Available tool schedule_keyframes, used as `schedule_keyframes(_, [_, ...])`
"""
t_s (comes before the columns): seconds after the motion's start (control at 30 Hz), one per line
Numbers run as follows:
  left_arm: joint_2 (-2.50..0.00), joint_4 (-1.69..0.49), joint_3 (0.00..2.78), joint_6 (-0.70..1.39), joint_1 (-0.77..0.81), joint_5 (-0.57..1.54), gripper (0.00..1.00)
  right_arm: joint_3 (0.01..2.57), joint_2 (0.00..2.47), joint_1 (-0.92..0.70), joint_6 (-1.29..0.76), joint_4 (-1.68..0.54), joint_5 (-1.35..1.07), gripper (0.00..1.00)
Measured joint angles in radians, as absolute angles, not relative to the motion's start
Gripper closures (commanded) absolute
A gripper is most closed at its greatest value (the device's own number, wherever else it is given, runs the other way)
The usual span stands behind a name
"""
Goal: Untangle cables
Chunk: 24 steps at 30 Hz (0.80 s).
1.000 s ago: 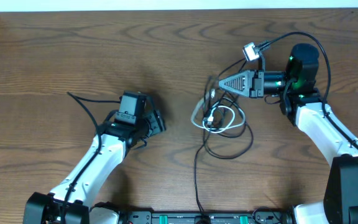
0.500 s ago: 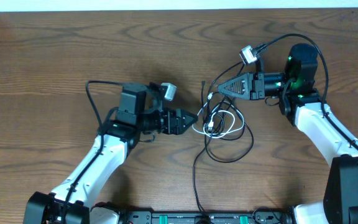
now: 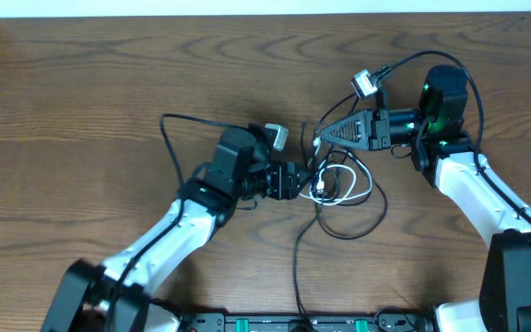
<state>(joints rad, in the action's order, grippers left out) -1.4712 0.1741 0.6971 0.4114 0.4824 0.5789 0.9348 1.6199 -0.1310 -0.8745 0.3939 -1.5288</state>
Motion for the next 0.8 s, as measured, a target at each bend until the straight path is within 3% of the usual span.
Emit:
schedule_keyframes(0.4, [-1.633, 0.449, 0.696, 0.601, 0.485, 0.559, 0.30, 0.935, 1.620, -0.133, -0.875, 0.394, -1.534, 0.99])
schedule_keyframes(0.5, [-1.633, 0.481, 0.696, 0.634, 0.485, 0.593, 0.35, 0.935, 1.620, -0.133, -0.875, 0.394, -1.534, 0.99])
schedule_keyframes(0.67, [-1.633, 0.503, 0.696, 0.659, 0.485, 0.657, 0.52, 0.935, 1.620, -0.133, -0.875, 0.394, -1.536, 0.99])
schedule_keyframes(0.8, [-1.633, 0.455, 0.696, 0.673, 0.488, 0.682, 0.54, 0.935, 1.620, -0.133, -0.875, 0.393, -1.538, 0.99])
